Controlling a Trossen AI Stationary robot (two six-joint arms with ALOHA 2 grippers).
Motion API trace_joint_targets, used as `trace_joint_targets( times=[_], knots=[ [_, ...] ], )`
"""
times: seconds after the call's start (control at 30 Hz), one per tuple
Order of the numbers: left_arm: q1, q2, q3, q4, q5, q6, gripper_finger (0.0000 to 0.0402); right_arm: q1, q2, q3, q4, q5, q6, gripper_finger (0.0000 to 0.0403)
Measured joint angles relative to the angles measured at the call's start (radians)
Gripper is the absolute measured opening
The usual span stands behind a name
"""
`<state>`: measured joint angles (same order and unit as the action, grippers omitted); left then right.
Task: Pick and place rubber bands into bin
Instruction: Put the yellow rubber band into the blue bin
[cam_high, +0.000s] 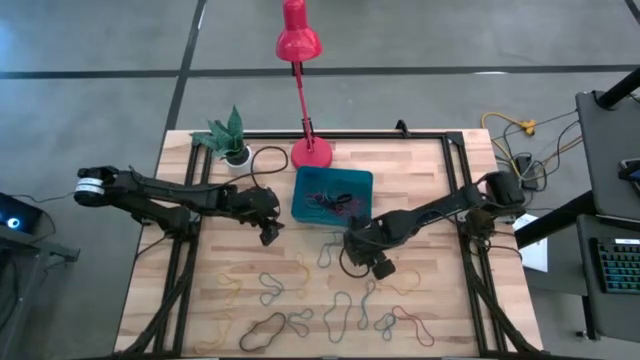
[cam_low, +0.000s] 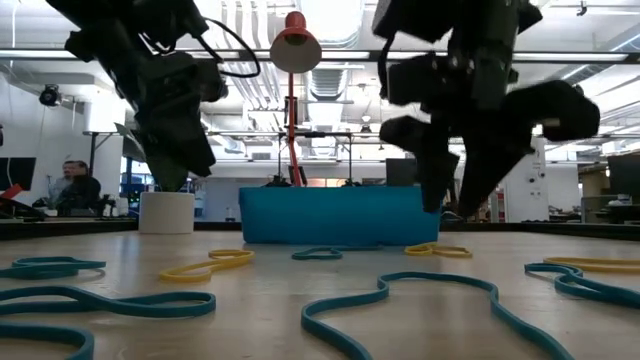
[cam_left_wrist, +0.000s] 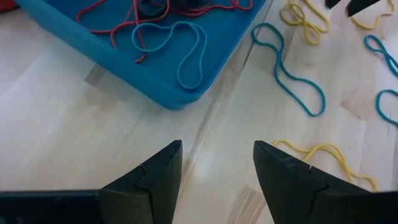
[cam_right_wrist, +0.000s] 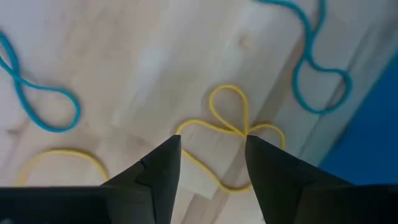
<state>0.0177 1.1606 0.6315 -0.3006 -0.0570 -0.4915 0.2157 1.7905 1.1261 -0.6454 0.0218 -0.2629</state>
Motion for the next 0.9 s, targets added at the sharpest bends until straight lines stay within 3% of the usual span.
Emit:
trace_joint_targets(
  times=[0.23,0.9],
  knots=[
    [0.0,0.0,0.0,0.007,0.0,-0.001,0.0183,-0.001,0.059,0.0,0.007,0.064,-0.037,0.015],
    [0.0,0.0,0.0,0.006,0.0,-0.006,0.0183,-0.064,0.112,0.003,0.054,0.038,-0.125,0.0127]
  ],
)
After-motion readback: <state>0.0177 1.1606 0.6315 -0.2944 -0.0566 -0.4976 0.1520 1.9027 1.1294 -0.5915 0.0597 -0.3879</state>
